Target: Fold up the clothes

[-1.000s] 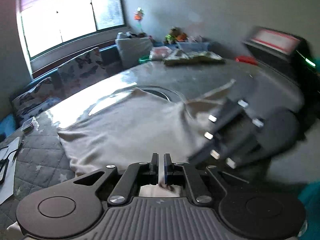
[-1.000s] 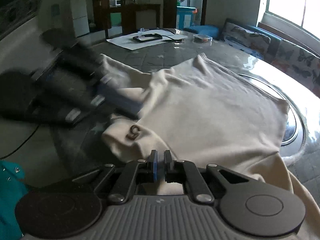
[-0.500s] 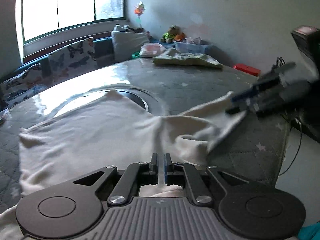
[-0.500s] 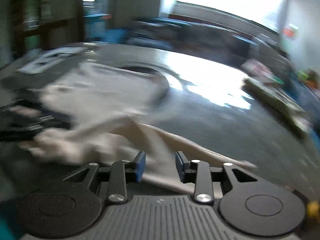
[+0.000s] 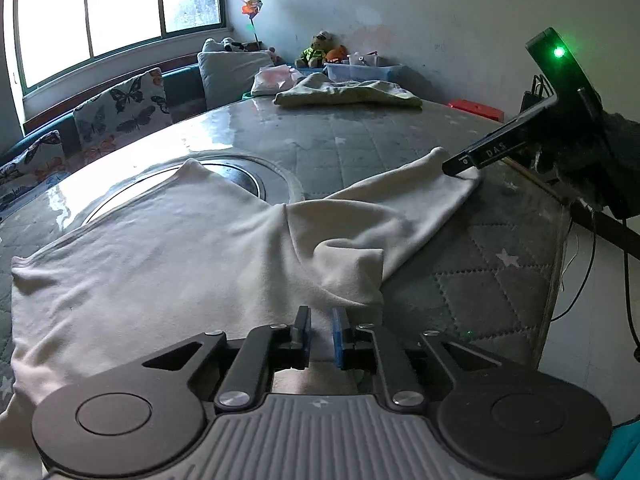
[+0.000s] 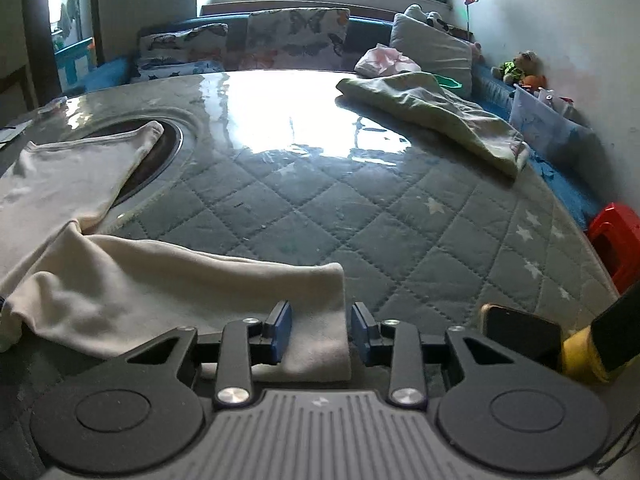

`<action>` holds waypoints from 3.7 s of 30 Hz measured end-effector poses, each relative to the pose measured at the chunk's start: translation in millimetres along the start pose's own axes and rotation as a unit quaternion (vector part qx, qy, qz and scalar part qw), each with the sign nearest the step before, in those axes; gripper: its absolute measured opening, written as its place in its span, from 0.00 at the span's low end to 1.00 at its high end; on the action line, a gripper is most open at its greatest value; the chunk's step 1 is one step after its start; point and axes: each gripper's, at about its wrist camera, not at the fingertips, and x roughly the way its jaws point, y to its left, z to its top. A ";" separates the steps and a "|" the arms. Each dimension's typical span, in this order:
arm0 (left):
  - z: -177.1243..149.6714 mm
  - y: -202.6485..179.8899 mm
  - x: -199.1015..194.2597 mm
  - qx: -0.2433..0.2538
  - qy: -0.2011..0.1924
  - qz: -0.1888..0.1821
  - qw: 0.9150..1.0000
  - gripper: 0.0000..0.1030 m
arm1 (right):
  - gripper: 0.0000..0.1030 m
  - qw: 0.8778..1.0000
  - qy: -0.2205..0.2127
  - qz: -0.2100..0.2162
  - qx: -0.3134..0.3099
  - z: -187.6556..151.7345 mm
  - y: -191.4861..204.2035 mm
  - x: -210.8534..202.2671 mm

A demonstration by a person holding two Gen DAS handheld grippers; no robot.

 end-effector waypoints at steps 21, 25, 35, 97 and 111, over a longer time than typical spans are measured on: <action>-0.6 -5.9 -0.8 0.020 0.002 0.017 1.000 0.18 | 0.28 0.994 -0.043 -0.082 -0.066 30.0 -0.7 14.8; -0.3 -6.6 -0.1 0.019 0.001 0.019 1.000 0.19 | 0.28 0.994 -0.063 -0.048 -0.078 35.2 15.1 -1.9; -2.6 -4.6 -2.5 0.009 -0.002 0.020 1.000 0.25 | 0.28 0.998 -0.032 0.007 -0.058 37.1 36.7 37.1; -115.3 227.1 -124.9 -0.236 0.036 0.413 0.879 0.41 | 0.79 0.988 -0.032 0.127 -0.082 11.6 131.0 16.1; -120.4 255.2 -85.1 -0.164 0.078 0.463 0.868 0.01 | 0.83 0.988 -0.029 0.124 -0.089 10.7 130.8 16.6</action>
